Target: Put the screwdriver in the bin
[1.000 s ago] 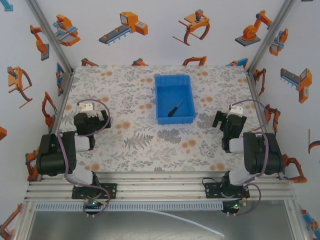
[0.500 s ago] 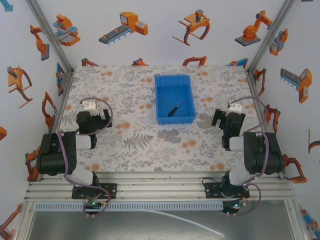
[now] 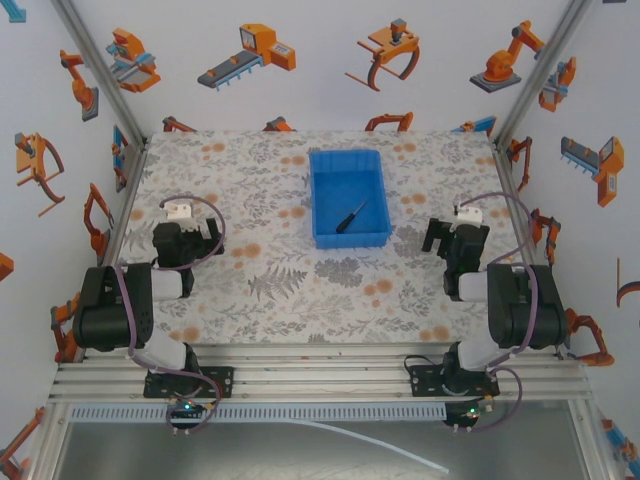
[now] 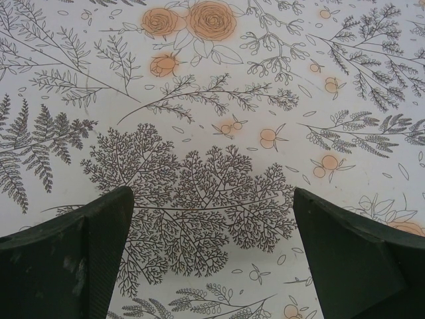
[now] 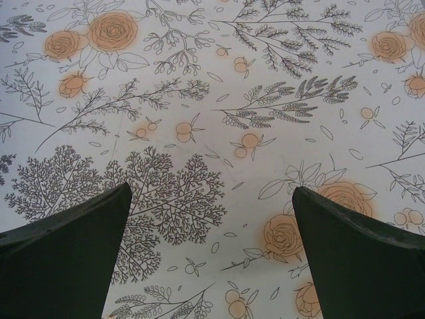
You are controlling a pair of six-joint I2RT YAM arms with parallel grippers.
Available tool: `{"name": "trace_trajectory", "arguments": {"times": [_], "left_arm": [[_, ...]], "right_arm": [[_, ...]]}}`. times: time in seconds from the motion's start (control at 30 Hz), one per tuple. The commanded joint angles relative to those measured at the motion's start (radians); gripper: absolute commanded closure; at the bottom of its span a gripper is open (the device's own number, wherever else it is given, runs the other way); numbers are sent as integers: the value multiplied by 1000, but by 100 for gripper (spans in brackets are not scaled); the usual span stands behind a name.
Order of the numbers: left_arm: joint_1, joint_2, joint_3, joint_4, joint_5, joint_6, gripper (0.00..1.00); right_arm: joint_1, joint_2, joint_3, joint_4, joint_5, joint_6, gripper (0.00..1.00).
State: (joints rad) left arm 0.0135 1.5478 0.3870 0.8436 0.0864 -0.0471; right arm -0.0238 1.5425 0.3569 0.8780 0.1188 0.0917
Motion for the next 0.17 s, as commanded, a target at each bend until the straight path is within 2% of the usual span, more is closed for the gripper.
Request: {"name": "trace_trajectory", "arguments": {"times": [0.0,0.13], "left_arm": [[-1,-7,18,-3,-3,19,3],[-1,-6,18,-3,-4,19,3]], "right_arm": [[-1,2,25,9,-11,-13,1],[-1,2,23,9,-10,-14,1]]}}
